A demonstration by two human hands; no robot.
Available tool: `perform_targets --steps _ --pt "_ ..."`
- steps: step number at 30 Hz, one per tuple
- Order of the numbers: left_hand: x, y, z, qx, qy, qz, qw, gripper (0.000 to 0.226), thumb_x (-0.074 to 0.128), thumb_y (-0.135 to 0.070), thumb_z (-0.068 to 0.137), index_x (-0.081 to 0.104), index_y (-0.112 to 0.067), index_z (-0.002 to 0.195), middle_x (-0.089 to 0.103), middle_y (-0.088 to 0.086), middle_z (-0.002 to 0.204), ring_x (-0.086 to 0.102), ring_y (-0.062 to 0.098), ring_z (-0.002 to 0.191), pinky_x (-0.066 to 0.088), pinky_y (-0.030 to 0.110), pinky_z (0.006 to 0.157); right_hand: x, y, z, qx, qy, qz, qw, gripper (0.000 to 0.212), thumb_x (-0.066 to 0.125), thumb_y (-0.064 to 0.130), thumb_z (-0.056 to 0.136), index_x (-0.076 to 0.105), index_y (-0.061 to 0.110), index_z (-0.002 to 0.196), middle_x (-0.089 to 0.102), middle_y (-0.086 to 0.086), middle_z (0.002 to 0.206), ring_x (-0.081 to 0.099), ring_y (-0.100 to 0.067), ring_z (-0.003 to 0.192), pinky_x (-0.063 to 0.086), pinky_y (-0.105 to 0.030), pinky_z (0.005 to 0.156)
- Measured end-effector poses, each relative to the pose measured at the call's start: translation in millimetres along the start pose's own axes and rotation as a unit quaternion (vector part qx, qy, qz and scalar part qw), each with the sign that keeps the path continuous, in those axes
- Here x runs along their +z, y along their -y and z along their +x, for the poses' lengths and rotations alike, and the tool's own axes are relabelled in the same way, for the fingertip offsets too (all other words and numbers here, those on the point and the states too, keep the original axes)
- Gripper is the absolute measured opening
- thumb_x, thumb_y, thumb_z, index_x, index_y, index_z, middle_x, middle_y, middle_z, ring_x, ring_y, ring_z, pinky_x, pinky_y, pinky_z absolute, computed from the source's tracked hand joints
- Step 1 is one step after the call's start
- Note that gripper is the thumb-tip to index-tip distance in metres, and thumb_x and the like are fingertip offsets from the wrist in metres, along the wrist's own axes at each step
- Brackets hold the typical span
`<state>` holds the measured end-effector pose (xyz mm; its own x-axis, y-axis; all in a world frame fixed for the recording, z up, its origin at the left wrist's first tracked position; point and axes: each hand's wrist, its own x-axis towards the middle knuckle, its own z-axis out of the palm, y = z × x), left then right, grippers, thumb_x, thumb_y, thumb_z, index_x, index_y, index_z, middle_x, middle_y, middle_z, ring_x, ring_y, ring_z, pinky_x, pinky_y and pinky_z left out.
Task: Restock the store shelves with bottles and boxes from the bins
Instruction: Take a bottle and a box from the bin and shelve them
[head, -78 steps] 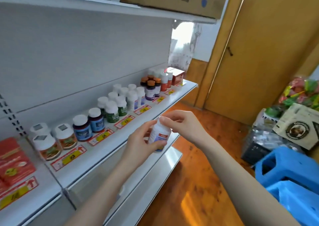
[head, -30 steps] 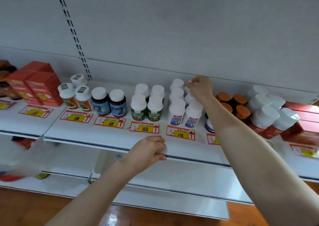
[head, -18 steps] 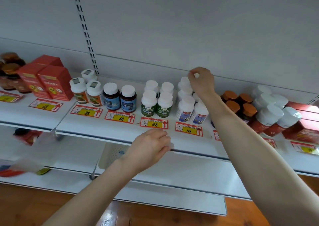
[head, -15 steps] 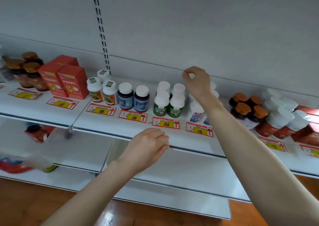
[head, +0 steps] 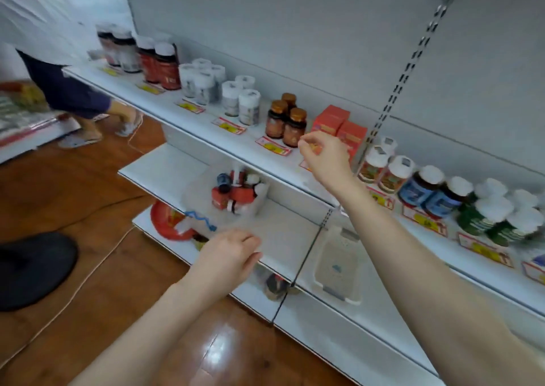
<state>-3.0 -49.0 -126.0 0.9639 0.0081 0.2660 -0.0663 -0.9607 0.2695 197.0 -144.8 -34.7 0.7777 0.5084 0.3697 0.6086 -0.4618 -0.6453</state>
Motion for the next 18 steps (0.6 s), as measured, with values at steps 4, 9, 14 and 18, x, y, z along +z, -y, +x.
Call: perform_targets --steps 4,9,14,18 --pt "-7 51 -34 -0.074 -0.006 0.013 0.997 0.034 0.04 -0.031 0.079 0.071 -0.016 0.079 0.066 -0.004 0.072 0.063 0.016 0.063 0.046 0.019 0.053 71 37 4 -0.021 0.074 0.026 0.997 0.02 0.056 0.012 0.089 0.068 0.002 0.101 0.068 -0.011 0.108 0.059 -0.021 0.105 0.035 -0.02 0.085" --pt "4 106 -56 -0.155 0.005 0.024 0.988 0.035 0.042 -0.033 0.077 0.071 -0.014 0.078 0.066 -0.002 0.07 0.064 0.018 0.061 0.05 0.019 0.049 158 47 9 -0.03 0.177 0.023 0.983 0.018 0.057 0.013 0.089 0.068 0.004 0.099 0.068 -0.01 0.101 0.058 -0.014 0.09 0.034 -0.018 0.073" --pt "20 171 -49 -0.219 0.042 0.024 0.974 0.022 0.06 -0.031 0.079 0.069 -0.011 0.076 0.066 0.001 0.071 0.065 0.022 0.062 0.052 0.024 0.047 240 12 18 0.044 0.254 0.028 0.966 0.02 0.059 0.016 0.088 0.068 0.003 0.1 0.069 -0.011 0.1 0.06 -0.017 0.089 0.035 -0.018 0.069" --pt "34 219 -22 -0.257 0.045 0.005 0.965 0.017 0.079 -0.019 0.068 0.069 -0.008 0.077 0.066 0.003 0.07 0.065 0.024 0.062 0.05 0.026 0.046 288 -23 38 0.138 0.268 0.028 0.953 0.021 0.063 0.016 0.085 0.066 0.001 0.101 0.069 -0.015 0.101 0.061 -0.021 0.09 0.04 -0.024 0.075"
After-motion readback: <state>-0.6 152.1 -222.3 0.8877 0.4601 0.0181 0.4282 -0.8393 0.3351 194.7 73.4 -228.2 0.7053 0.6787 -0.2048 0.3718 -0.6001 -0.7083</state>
